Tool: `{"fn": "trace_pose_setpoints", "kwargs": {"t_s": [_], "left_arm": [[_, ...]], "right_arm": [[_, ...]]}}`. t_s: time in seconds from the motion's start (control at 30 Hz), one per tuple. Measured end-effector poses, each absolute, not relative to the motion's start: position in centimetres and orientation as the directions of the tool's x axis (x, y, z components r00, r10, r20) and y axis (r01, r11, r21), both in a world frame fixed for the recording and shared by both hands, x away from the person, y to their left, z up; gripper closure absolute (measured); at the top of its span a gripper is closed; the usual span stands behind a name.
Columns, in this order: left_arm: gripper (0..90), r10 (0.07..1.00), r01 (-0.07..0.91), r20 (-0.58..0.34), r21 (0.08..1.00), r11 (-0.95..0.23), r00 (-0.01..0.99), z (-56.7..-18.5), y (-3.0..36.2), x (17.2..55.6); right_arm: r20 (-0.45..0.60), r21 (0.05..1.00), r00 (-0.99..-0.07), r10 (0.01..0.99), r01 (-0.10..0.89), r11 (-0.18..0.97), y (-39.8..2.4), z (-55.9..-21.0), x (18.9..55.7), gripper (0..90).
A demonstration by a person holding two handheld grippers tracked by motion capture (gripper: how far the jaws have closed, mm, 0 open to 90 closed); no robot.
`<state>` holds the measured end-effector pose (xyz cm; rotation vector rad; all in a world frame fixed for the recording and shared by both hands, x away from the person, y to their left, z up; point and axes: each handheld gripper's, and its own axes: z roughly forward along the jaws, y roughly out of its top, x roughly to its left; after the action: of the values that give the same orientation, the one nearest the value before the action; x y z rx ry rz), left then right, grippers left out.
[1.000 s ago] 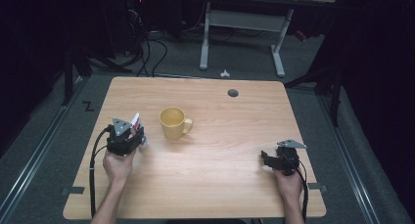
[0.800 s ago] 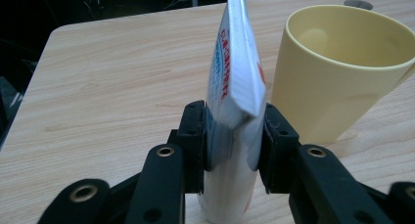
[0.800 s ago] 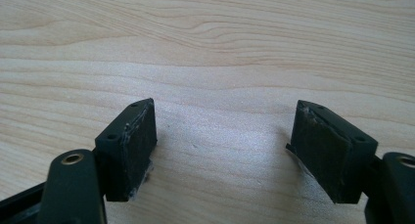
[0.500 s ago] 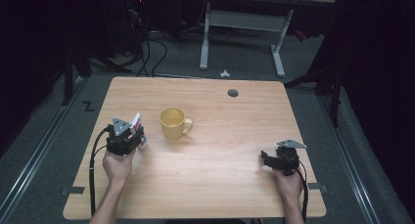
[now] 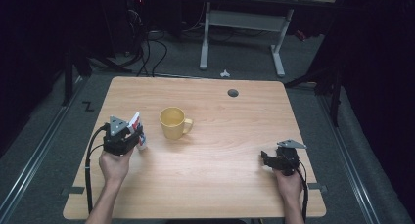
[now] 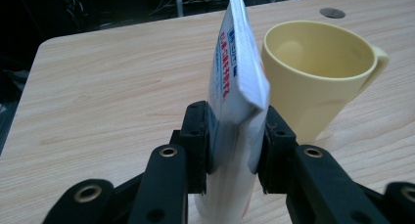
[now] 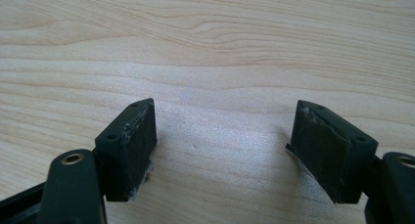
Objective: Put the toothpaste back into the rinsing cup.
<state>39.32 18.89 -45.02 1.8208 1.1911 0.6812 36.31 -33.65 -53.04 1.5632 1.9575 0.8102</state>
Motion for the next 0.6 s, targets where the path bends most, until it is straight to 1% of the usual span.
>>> {"fn": "trace_pose_setpoints", "kwargs": {"t_s": [0.43,0.6], "left_arm": [[69.5,0.903,0.444,-0.021,0.876,-0.191,0.429,-43.7,19.2,38.9],[69.5,0.896,0.44,-0.046,0.882,-0.171,0.442,-43.0,19.4,38.7]], "right_arm": [[-0.019,0.718,-0.213,0.977,0.677,0.162,-33.6,-53.0,36.3,25.1],[-0.02,0.718,-0.213,0.977,0.677,0.162,-33.6,-53.0,36.3,25.1]]}}
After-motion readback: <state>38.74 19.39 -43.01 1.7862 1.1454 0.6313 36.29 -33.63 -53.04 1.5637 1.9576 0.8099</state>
